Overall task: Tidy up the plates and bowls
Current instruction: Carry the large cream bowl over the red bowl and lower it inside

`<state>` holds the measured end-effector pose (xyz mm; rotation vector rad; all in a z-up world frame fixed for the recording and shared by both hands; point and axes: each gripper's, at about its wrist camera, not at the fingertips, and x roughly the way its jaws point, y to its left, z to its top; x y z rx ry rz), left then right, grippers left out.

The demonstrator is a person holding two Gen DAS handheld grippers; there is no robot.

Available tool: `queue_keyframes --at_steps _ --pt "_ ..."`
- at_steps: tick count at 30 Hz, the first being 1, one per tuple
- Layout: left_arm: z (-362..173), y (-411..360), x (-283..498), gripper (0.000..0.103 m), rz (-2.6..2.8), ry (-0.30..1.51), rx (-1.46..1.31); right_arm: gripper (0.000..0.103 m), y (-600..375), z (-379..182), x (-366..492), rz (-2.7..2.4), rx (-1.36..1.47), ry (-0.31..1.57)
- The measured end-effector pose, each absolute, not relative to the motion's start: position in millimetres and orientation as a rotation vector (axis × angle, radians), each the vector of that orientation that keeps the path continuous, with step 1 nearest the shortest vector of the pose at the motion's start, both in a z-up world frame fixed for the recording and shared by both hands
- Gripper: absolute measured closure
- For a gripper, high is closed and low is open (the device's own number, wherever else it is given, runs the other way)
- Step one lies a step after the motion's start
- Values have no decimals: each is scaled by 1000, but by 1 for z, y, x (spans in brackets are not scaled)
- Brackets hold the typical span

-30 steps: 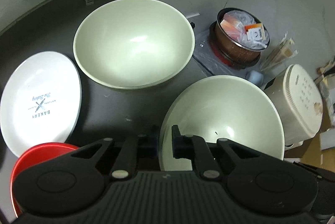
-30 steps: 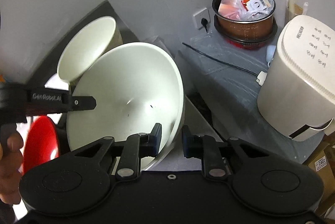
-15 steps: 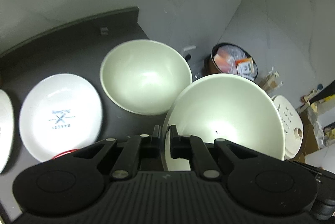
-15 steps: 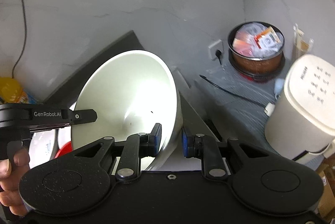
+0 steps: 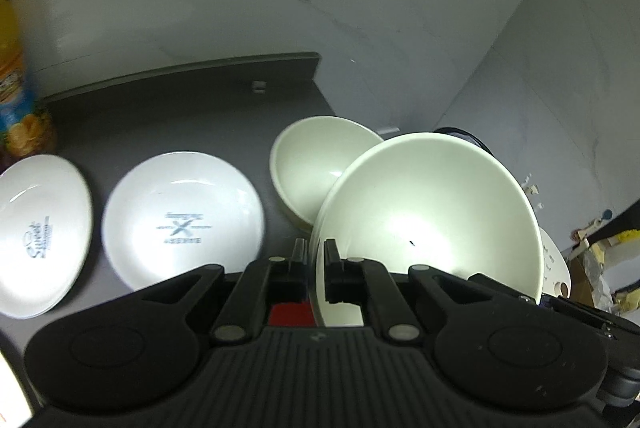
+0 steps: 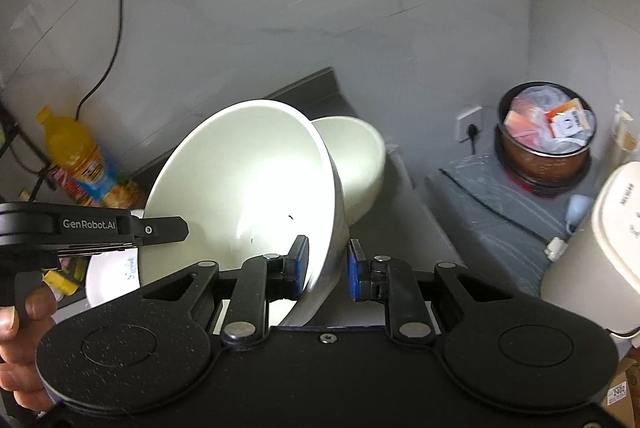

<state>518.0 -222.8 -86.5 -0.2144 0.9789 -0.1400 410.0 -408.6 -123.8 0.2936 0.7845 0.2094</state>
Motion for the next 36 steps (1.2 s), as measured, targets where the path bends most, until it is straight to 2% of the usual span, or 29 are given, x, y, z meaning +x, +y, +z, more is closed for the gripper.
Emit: queue_keyframes --at_steps 11,20,36 --pt "-86 -175 501 96 -64 987 -267 83 -369 -125 411 288 238 823" --pt "-106 -151 490 94 -31 1027 -309 82 -344 -135 410 335 178 885" --pt "-132 -133 469 93 -26 1113 -355 82 -335 -143 402 333 129 927"
